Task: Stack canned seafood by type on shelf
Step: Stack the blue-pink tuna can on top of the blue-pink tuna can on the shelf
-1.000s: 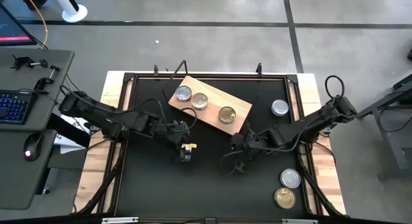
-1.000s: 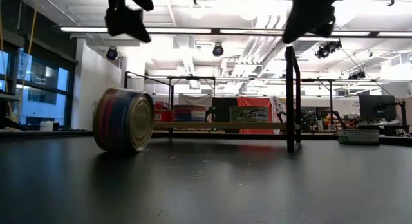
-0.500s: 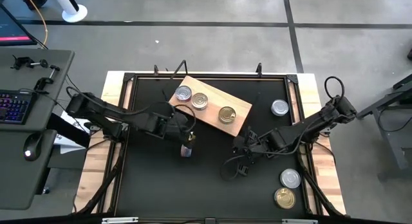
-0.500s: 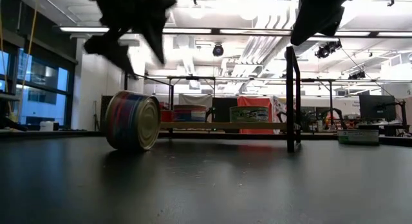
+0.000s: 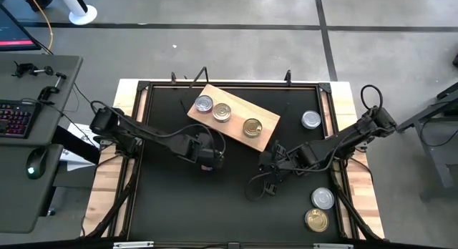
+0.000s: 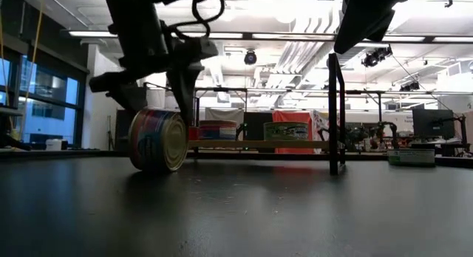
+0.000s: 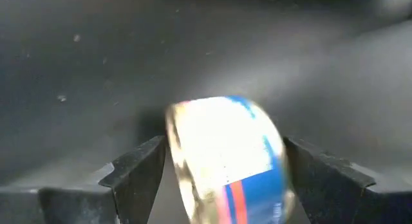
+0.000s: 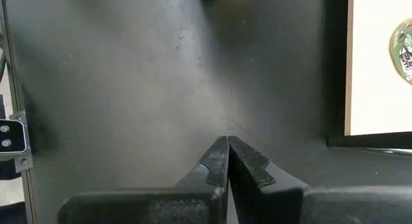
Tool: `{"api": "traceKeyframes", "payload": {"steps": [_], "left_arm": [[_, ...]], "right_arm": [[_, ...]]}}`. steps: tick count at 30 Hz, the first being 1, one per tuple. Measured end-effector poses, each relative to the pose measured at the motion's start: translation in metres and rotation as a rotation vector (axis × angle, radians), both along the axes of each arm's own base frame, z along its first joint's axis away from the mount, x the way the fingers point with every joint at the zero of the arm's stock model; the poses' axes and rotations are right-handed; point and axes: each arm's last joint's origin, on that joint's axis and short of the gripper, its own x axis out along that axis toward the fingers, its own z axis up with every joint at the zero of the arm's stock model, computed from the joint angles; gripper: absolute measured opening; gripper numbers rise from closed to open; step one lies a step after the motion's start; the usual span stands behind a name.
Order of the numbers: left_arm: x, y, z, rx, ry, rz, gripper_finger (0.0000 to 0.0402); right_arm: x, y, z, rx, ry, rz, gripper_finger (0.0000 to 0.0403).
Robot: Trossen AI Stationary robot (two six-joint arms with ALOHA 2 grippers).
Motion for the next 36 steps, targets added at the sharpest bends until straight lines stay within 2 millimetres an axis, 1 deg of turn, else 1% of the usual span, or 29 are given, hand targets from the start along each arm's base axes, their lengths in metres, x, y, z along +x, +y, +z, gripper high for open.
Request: {"api": "traceKeyframes", "payload": {"steps": [3, 5, 11, 14, 15, 17, 20, 23, 24, 25, 26, 27, 29, 33, 36], "left_arm": [[0.001, -0.001, -0.005, -0.009, 0.019, -0.006, 0.0304], [0.002, -0.001, -0.008, -0.007, 0.037, -0.041, 0.0304], [0.005, -0.002, -0.006, 0.03, 0.018, -0.132, 0.0303], [0.004, -0.003, -0.003, 0.029, 0.021, -0.166, 0.0283], [0.003, -0.003, 0.0, 0.026, 0.02, -0.188, 0.0268], [0.001, -0.002, 0.011, 0.028, 0.006, -0.225, 0.0224], [0.0, 0.002, 0.032, 0.059, -0.037, -0.284, 0.0139], [0.0, 0.012, 0.06, 0.121, -0.102, -0.339, 0.0049], [0.0, 0.016, 0.073, 0.151, -0.134, -0.353, 0.0026], [0.001, 0.019, 0.088, 0.183, -0.173, -0.372, 0.0013], [0.0, 0.023, 0.101, 0.217, -0.204, -0.395, 0.001], [-0.002, 0.026, 0.113, 0.247, -0.225, -0.425, 0.0016], [-0.004, 0.032, 0.13, 0.317, -0.24, -0.516, 0.0036], [-0.013, 0.041, 0.14, 0.414, -0.128, -0.759, 0.0076], [-0.021, 0.048, 0.139, 0.438, 0.005, -0.962, 0.0115]], "right_arm": [[0.0, 0.0, 0.0, -0.001, -0.001, 0.0, 0.0], [0.0, 0.0, 0.0, -0.006, -0.002, -0.001, 0.0], [0.0, 0.0, 0.0, -0.01, -0.004, -0.003, 0.0], [0.0, -0.001, 0.0, -0.016, -0.002, -0.006, 0.0], [0.0, -0.001, 0.0, -0.021, -0.001, -0.009, 0.0], [0.0, -0.001, 0.0, -0.025, -0.004, -0.013, 0.0], [0.0, -0.001, 0.0, -0.029, -0.006, -0.016, 0.0], [0.0, -0.001, 0.0, -0.026, -0.006, -0.021, 0.0], [0.0, -0.001, 0.0, -0.024, -0.006, -0.025, 0.0], [0.0, -0.001, 0.0, -0.021, -0.007, -0.029, 0.0], [0.0, -0.001, 0.0, -0.018, -0.007, -0.034, 0.0], [0.0, -0.001, 0.0, -0.014, -0.008, -0.041, 0.0], [0.0, -0.001, 0.0, -0.007, -0.007, -0.052, 0.0], [0.0, -0.001, 0.0, -0.005, -0.008, -0.055, 0.0], [0.0, -0.001, 0.0, 0.007, -0.008, -0.073, 0.0]]}}
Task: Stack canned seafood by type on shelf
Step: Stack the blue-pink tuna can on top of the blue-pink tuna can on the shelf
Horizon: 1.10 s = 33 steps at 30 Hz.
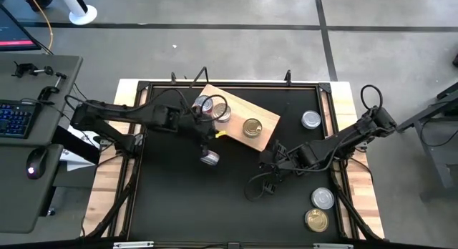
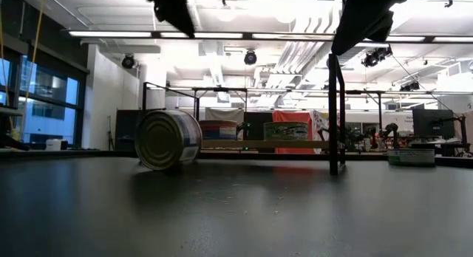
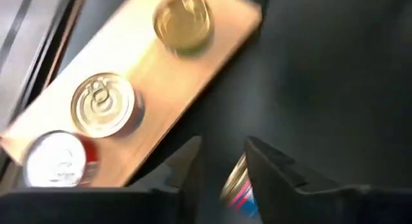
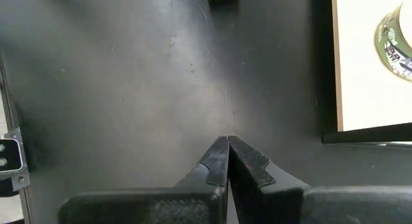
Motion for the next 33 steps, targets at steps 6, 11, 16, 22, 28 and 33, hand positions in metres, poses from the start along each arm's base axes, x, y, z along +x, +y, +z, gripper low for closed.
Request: {"api": "traceKeyframes", "payload": {"steps": [6, 11, 16, 22, 28, 33], "left_arm": [[0.0, 0.005, -0.023, 0.086, 0.26, -0.249, 0.0218], [0.018, -0.002, -0.054, -0.049, 0.379, -0.349, 0.0287], [0.035, -0.014, -0.084, 0.036, 0.478, -0.491, 0.0314], [0.048, -0.016, -0.108, 0.074, 0.528, -0.529, 0.0317], [0.052, -0.016, -0.126, 0.066, 0.57, -0.512, 0.0317], [0.051, -0.018, -0.132, 0.034, 0.552, -0.478, 0.0317]], "right_arm": [[0.0, 0.0, 0.0, 0.033, -0.003, -0.051, 0.0], [-0.004, 0.007, 0.0, 0.08, 0.0, -0.095, 0.0], [-0.007, 0.013, 0.0, 0.119, -0.003, -0.135, 0.0], [-0.007, 0.015, 0.0, 0.126, -0.013, -0.165, 0.0], [-0.008, 0.015, 0.0, 0.124, -0.011, -0.164, 0.0], [-0.008, 0.014, -0.001, 0.105, -0.006, -0.143, 0.0]]}}
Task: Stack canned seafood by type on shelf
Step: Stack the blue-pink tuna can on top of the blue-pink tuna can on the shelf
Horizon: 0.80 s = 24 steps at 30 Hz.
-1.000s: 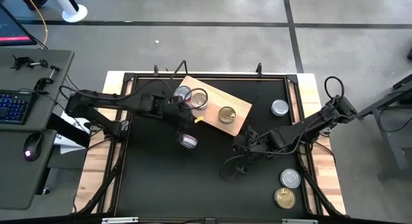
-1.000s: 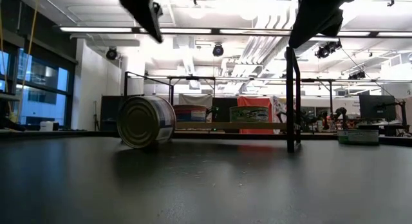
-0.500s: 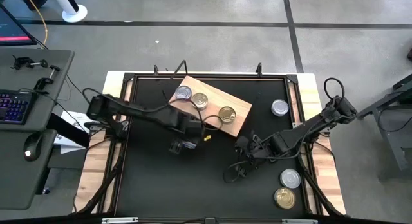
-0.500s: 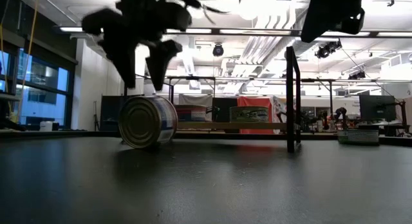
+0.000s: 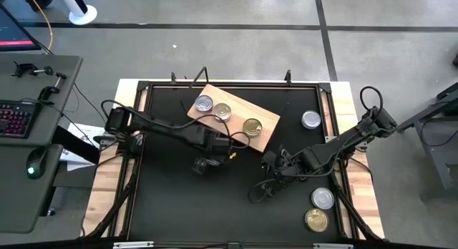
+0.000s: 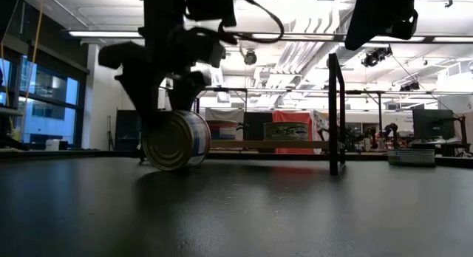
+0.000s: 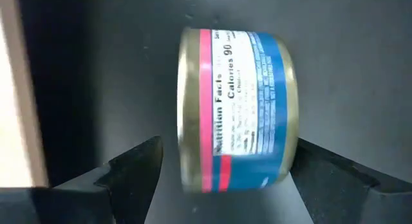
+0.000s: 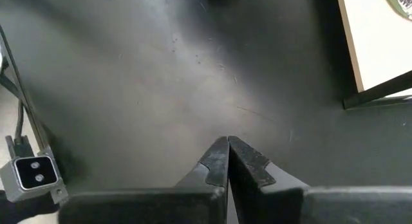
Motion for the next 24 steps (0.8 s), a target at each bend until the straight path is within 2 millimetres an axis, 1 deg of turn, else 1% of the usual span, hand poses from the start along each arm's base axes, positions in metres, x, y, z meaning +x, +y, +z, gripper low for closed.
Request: {"api": "traceKeyframes", "payload": {"steps": [3, 5, 8, 12, 14, 15, 16, 18, 22, 24], "left_arm": [[0.003, -0.001, -0.001, -0.008, -0.036, 0.036, 0.0315], [0.003, -0.002, 0.0, -0.011, -0.048, 0.055, 0.0303], [0.004, -0.006, 0.001, -0.014, -0.062, 0.051, 0.0259], [0.003, -0.011, 0.003, -0.017, -0.069, 0.038, 0.0166], [-0.001, -0.011, 0.009, -0.018, -0.063, 0.031, 0.0167], [-0.004, -0.01, 0.016, -0.016, -0.055, 0.029, 0.0167], [-0.008, -0.007, 0.027, -0.014, -0.064, 0.037, 0.0167], [-0.016, 0.002, 0.056, 0.024, -0.125, 0.063, 0.0167], [-0.039, 0.026, 0.115, 0.224, -0.387, 0.148, 0.0167], [-0.044, 0.039, 0.139, 0.318, -0.538, 0.17, 0.0167]], "right_arm": [[0.0, 0.0, 0.0, -0.007, 0.003, 0.007, 0.0], [-0.001, 0.0, 0.0, -0.016, 0.01, 0.016, 0.0], [-0.001, 0.0, 0.0, -0.02, 0.011, 0.021, 0.0], [-0.002, 0.0, -0.001, -0.024, 0.019, 0.023, 0.0], [-0.003, 0.001, -0.001, -0.026, 0.025, 0.03, 0.0], [-0.004, 0.003, -0.001, -0.022, 0.027, 0.034, 0.0], [-0.006, 0.006, 0.0, -0.014, 0.026, 0.041, 0.0], [-0.011, 0.013, 0.002, 0.001, 0.021, 0.056, 0.0], [-0.022, 0.026, 0.004, 0.003, 0.006, 0.064, 0.0], [-0.026, 0.03, 0.004, -0.012, -0.004, 0.048, 0.0]]}}
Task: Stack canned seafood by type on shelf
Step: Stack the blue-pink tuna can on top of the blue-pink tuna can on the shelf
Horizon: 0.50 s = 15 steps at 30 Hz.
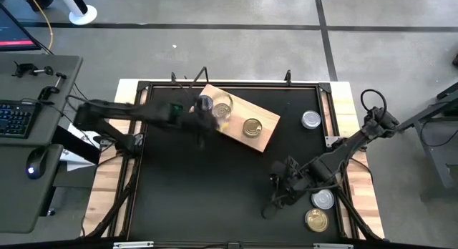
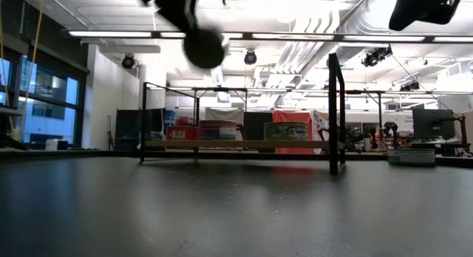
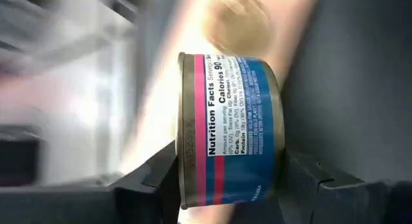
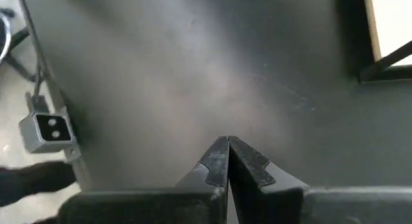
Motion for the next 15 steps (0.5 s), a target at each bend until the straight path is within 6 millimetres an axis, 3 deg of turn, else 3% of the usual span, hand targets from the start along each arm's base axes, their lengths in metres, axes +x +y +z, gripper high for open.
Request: {"api": "traceKeyframes", "payload": {"steps": [2, 4, 9, 15], "left_arm": [[0.0, 0.013, 0.012, 0.052, -0.07, -0.015, 0.0167], [0.003, 0.024, 0.01, 0.101, -0.041, -0.036, 0.0167], [0.029, 0.048, -0.03, 0.184, 0.157, -0.027, 0.0167], [0.057, 0.066, -0.074, 0.195, 0.251, 0.009, 0.0167]], "right_arm": [[-0.001, 0.001, 0.0, -0.017, -0.015, -0.015, 0.0], [-0.001, 0.001, 0.0, -0.027, -0.015, -0.02, 0.0], [0.0, -0.003, -0.001, -0.036, -0.005, -0.033, 0.0], [0.0, -0.004, -0.001, -0.039, 0.0, -0.039, 0.0]]}}
